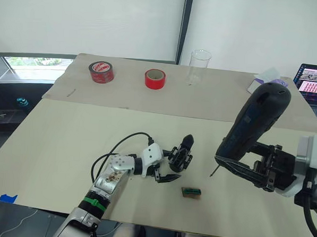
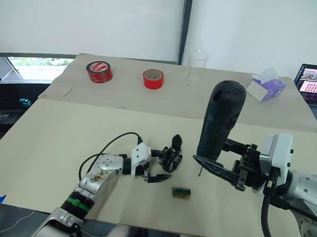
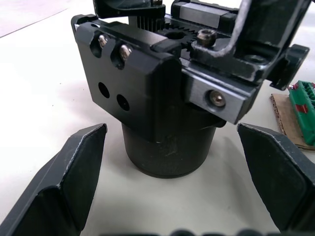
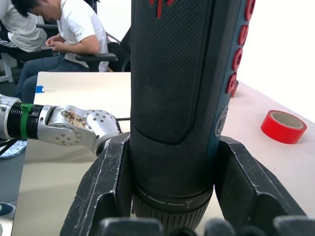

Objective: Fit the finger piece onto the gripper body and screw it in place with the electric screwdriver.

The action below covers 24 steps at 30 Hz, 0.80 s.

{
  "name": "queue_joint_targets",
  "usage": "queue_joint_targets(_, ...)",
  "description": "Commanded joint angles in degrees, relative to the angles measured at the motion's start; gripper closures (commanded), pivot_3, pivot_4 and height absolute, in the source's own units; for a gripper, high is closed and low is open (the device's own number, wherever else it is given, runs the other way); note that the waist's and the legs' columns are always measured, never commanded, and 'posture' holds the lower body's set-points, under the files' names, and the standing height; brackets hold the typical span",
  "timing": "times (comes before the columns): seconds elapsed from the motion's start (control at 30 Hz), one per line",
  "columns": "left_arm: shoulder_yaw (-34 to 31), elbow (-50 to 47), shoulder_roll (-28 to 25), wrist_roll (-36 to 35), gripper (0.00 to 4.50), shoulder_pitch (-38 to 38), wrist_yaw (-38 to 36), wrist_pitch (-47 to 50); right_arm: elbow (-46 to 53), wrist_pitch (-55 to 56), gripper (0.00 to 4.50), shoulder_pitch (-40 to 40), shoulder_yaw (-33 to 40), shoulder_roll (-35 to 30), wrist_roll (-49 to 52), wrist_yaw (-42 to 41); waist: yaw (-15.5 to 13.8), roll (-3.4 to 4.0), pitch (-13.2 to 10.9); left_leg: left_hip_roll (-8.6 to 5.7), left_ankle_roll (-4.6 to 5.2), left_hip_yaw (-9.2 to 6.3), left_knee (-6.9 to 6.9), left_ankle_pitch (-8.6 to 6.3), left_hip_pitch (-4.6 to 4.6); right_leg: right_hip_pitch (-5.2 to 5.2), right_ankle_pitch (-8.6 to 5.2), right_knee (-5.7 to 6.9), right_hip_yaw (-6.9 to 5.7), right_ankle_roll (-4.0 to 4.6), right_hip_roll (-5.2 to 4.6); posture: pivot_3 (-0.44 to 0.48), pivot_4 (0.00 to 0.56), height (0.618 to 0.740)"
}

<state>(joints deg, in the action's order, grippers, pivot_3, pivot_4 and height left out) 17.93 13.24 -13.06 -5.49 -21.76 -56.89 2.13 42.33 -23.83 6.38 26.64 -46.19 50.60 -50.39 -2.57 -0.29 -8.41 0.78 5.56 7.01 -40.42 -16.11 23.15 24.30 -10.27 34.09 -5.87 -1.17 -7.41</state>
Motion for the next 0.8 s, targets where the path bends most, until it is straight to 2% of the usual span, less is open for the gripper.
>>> queue_joint_targets(0.03, 1.1, 0.1, 0.6, 0.1, 0.04, 0.3, 0.4, 1.4, 1.5, 1.6, 2.58, -1.2, 1.0, 0.3, 0.5, 0.8, 0.0, 0.0, 0.0, 0.0, 0.0, 0.0, 0.0, 0.0, 0.0, 0.0, 0.0, 0.0, 0.0, 0.0, 0.0, 0.0, 0.15, 0.74)
queue_joint_targets(0.6, 1.6, 3.3, 2.3, 0.7, 0.04, -1.7, 1.5, 0.2, 1.9, 1.8, 2.58, -1.3, 0.9, 0.3, 0.2, 1.5, -0.3, 0.0, 0.0, -0.02, 0.01, -0.01, -0.02, 0.0, 0.01, -0.03, 0.0, 0.0, -0.01, 0.0, -0.01, 0.0, 0.15, 0.74)
queue_joint_targets(0.7, 1.8, 3.9, 2.3, 1.1, 0.83, -1.9, 1.7, 0.2, 1.9, 1.6, 2.58, -1.8, 1.2, 0.1, 0.7, 1.8, -0.3, 0.0, 0.0, -0.01, 0.01, -0.01, -0.02, 0.0, 0.01, -0.02, 0.0, 0.0, -0.01, 0.0, -0.01, 0.0, 0.15, 0.74)
queue_joint_targets(0.8, 2.0, 4.4, 2.1, 1.5, 2.23, -1.9, 1.5, -0.2, 2.0, 0.5, 2.58, -4.1, 2.1, -0.8, 3.3, 3.2, -0.2, 0.0, 0.0, -0.02, 0.01, -0.01, -0.02, 0.0, 0.01, -0.03, 0.0, 0.0, -0.01, 0.0, -0.01, 0.0, 0.15, 0.74)
